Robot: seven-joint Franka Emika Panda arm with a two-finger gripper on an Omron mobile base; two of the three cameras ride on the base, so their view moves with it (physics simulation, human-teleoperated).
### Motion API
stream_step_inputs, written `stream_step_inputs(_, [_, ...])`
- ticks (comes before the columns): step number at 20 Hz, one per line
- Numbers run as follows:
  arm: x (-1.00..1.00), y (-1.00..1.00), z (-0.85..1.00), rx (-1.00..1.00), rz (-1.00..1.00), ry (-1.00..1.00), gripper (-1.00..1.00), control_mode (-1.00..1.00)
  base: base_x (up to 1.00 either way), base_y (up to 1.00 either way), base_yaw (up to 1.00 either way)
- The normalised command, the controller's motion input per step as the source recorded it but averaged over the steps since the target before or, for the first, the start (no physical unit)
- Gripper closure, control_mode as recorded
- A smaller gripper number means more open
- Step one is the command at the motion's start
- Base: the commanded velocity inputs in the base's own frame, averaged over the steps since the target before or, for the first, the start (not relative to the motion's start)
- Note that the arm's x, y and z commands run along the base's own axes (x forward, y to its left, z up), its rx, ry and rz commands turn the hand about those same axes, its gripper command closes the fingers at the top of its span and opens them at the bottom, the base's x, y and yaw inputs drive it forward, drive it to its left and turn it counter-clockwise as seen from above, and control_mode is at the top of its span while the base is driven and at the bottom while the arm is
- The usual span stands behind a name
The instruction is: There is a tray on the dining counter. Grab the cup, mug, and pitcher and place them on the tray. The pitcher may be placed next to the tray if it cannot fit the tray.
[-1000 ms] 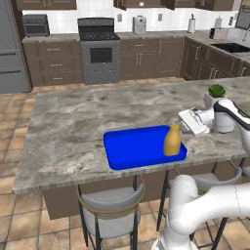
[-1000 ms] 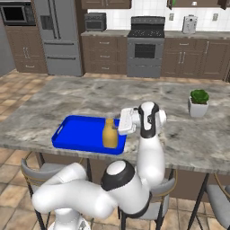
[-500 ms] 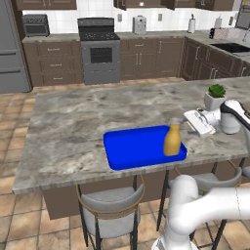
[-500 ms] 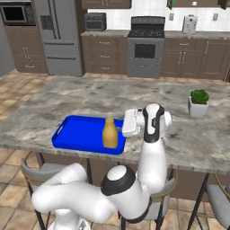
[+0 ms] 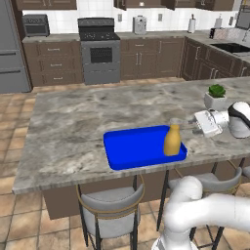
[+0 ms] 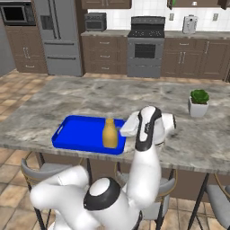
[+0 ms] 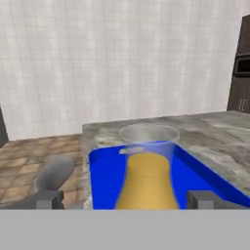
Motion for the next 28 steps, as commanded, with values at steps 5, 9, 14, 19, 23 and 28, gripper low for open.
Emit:
stream_step_inputs(5, [-0.33,0.09,0.2,-0.14,-0.38,0.17,-1.0,-1.0,0.0,0.0,0.0])
stream_step_inputs(9, [-0.38,0.07,0.16,-0.11,-0.44,0.15,-1.0,-1.0,0.0,0.0,0.0])
stream_step_inputs(14, [-0.39,0.09,0.13,-0.08,-0.45,0.19,-1.0,-1.0,0.0,0.0,0.0])
stream_step_inputs(19, [-0.41,0.14,0.09,-0.09,-0.41,0.22,-1.0,-1.0,0.0,0.0,0.0])
stream_step_inputs(23, [-0.35,0.25,0.1,-0.07,-0.37,0.31,-1.0,-1.0,0.0,0.0,0.0])
stream_step_inputs(28, [-0.3,0.22,0.2,-0.03,-0.33,0.37,-1.0,-1.0,0.0,0.0,0.0])
